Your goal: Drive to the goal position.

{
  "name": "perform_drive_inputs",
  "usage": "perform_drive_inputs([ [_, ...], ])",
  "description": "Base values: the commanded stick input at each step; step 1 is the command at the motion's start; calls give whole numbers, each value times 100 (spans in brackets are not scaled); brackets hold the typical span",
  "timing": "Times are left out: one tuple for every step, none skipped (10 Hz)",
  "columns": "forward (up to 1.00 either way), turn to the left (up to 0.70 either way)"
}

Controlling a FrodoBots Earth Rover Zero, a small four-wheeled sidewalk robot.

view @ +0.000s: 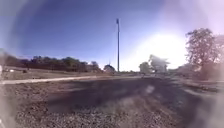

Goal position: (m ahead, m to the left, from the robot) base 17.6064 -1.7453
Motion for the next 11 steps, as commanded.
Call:
perform_drive_inputs([
  [50,0],
  [50,0],
  [50,0],
  [50,0],
  [50,0],
  [50,0],
  [50,4],
  [50,11],
  [50,22],
  [50,9],
  [50,0],
])
